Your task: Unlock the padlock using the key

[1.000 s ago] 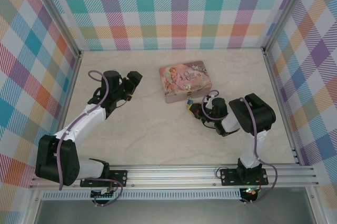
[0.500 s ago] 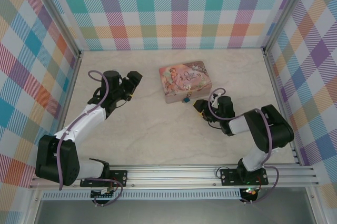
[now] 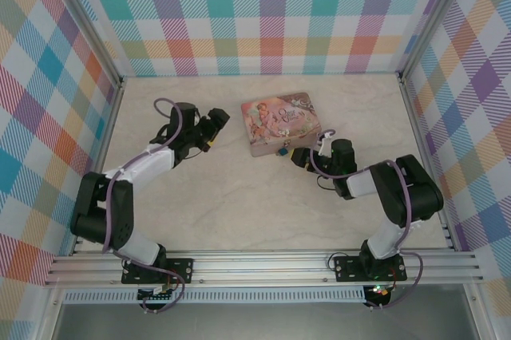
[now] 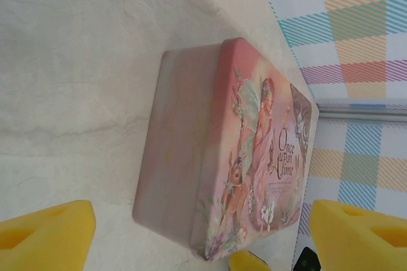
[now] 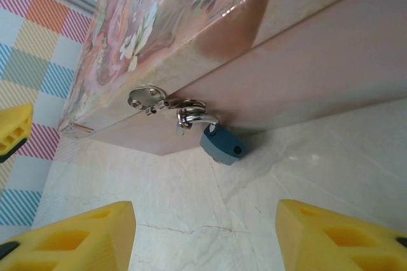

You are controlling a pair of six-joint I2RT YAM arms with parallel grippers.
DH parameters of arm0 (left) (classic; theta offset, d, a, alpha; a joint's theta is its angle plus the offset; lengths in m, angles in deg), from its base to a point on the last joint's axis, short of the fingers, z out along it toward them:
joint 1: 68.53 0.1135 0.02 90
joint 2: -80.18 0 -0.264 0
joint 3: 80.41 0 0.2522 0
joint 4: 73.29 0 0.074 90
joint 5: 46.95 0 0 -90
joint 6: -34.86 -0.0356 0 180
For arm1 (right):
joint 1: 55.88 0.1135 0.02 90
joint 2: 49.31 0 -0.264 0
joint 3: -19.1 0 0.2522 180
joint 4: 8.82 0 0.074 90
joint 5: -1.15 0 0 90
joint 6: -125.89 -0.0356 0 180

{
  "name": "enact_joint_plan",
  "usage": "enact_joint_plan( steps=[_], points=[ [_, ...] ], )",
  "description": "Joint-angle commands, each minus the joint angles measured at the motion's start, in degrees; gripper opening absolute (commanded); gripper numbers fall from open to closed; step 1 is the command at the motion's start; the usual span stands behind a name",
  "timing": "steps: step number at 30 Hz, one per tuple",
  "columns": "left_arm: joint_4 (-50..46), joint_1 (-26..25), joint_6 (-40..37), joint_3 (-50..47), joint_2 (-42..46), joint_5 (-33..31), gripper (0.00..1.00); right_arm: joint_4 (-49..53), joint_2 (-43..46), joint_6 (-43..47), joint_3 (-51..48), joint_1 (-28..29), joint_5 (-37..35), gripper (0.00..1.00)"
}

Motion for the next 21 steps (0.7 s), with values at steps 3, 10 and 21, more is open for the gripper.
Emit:
enact_joint_plan(
  steps=[3, 10, 21],
  points=[
    [-9.1, -3.6, -19.1, 14.9, -6.8, -3.1, 0.94, -3.9, -0.2, 3.0, 0.2, -0.3, -0.4, 0.64],
    [-18.8, -4.4, -29.2, 31.1, -21.3, -4.7, 1.0, 6.6, 6.2, 5.5, 0.7, -3.6, -4.0, 0.84],
    [-28.5, -5.0, -35.6, 47.2, -35.2, -1.8, 1.0, 19.4, 2.7, 7.0, 13.1, -9.4, -0.1, 1.0]
  ],
)
